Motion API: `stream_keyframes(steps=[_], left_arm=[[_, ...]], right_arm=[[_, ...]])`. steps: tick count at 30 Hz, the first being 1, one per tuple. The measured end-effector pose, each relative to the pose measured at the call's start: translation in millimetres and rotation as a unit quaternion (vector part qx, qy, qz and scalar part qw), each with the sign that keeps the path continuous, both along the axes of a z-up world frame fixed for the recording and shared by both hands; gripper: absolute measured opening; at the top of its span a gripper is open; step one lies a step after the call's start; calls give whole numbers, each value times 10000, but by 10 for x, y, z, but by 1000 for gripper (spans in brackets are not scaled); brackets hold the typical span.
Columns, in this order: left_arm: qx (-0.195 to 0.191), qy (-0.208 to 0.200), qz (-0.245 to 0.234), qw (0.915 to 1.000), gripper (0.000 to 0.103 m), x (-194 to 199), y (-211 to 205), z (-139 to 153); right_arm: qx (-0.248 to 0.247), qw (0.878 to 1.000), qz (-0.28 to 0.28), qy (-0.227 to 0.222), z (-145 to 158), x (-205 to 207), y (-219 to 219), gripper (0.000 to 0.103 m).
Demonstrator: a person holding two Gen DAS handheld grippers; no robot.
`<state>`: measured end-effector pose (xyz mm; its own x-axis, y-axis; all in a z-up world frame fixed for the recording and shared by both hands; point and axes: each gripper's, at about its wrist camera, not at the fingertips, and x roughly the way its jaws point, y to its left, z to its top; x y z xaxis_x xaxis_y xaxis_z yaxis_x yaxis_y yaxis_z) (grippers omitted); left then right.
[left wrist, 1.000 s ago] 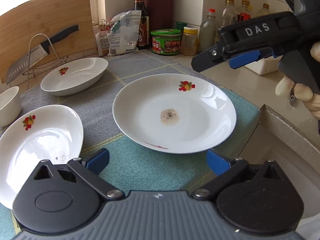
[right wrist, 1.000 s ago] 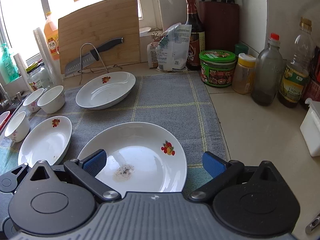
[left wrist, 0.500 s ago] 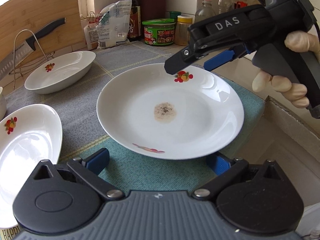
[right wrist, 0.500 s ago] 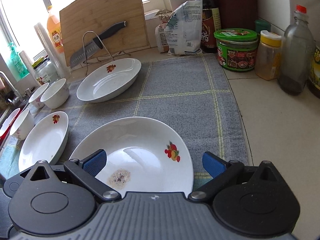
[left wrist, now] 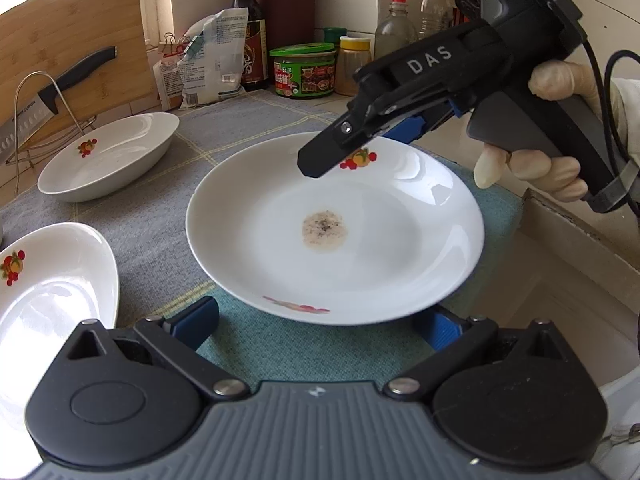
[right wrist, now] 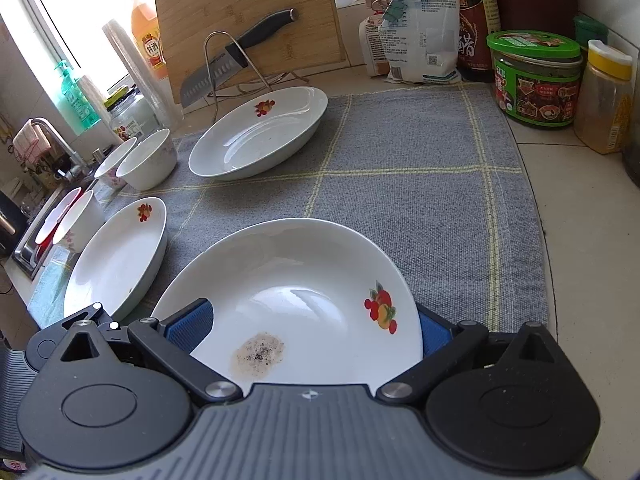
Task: Organize plates and bowls
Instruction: 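Close the right gripper on the stained plate rim and lift it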
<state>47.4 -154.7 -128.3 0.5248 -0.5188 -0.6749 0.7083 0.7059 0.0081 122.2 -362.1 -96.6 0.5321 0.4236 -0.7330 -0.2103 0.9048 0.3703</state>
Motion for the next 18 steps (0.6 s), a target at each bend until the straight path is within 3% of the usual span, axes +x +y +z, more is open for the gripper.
stream_keyframes(steps=[18], left_arm=[[34, -245, -466, 9986, 102, 17, 11, 10]], right_arm=[[518, 9978, 271, 306, -23, 110, -114, 103]])
